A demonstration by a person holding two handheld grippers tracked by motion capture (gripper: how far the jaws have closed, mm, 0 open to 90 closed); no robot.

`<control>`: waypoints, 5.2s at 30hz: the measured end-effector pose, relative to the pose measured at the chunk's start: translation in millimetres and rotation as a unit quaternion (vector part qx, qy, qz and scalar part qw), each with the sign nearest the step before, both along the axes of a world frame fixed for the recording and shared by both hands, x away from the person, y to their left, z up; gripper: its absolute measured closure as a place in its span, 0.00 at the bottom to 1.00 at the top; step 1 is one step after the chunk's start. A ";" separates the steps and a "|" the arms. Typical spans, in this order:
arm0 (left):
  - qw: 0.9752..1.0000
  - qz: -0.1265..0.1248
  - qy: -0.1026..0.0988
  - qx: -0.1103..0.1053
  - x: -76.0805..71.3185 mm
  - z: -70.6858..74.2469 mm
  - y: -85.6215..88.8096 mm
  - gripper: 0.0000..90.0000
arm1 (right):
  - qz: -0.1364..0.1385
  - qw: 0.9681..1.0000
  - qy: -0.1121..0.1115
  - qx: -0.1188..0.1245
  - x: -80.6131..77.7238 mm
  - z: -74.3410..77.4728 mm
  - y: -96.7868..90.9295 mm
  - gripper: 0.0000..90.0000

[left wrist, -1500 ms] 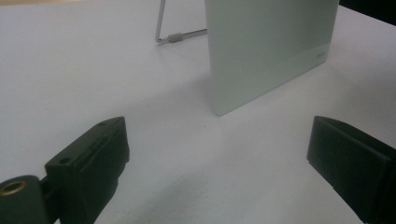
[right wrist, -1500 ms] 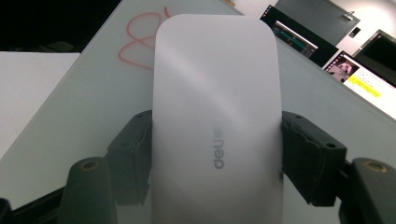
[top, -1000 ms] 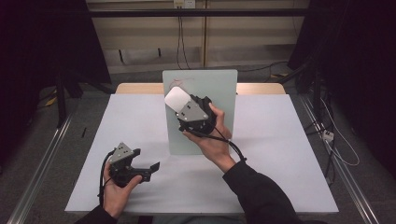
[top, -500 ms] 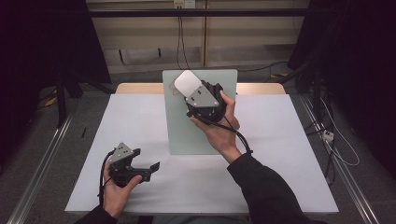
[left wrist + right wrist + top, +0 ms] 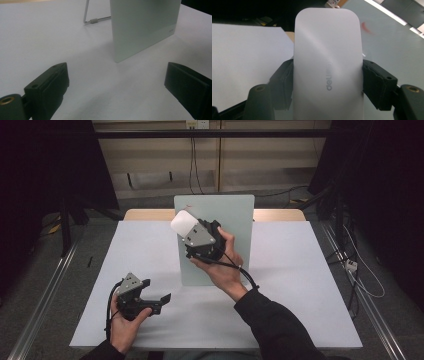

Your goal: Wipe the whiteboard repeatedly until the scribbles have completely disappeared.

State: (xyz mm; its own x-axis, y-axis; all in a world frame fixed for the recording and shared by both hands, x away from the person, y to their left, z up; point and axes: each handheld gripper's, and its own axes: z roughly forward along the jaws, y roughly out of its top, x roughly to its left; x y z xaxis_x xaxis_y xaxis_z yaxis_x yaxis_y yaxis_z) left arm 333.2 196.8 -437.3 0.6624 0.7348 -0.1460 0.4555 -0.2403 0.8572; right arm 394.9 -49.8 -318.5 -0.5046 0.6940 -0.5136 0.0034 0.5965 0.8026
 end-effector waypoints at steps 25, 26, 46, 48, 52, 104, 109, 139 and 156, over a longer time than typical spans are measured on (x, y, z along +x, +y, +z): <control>1.000 -0.004 -0.001 0.004 -0.5 0.6 0.0 0.06 | 0.020 1.000 0.005 -0.004 2.2 -2.8 23.8 0.35; 1.000 -0.003 -0.001 0.001 -0.6 0.5 -0.1 0.06 | 0.016 1.000 0.001 -0.001 3.4 0.3 21.9 0.35; 1.000 -0.005 -0.001 0.004 -0.7 0.8 0.1 0.06 | 0.027 0.999 0.010 -0.032 -6.4 -22.9 39.6 0.35; 1.000 -0.005 -0.002 0.004 -0.8 0.8 0.0 0.06 | 0.028 0.999 0.011 -0.031 -7.2 -24.8 39.4 0.35; 1.000 -0.003 -0.002 0.003 -1.1 1.1 0.3 0.06 | 0.015 0.999 0.004 -0.028 -5.3 -16.5 31.8 0.35; 1.000 -0.005 0.000 0.005 -0.7 0.1 -1.2 0.06 | -0.115 0.992 -0.033 0.034 -5.2 12.7 -82.2 0.35; 1.000 -0.005 0.000 0.006 -0.6 -0.1 -1.9 0.06 | -0.130 0.990 -0.035 0.040 -5.5 14.5 -95.4 0.35; 1.000 -0.006 0.000 0.003 -0.2 0.1 -1.7 0.06 | -0.027 0.999 -0.014 0.033 -0.7 0.9 -19.8 0.35; 1.000 -0.006 0.000 0.004 -0.2 0.1 -1.4 0.06 | -0.012 1.000 -0.001 0.023 -2.1 -1.9 -7.3 0.35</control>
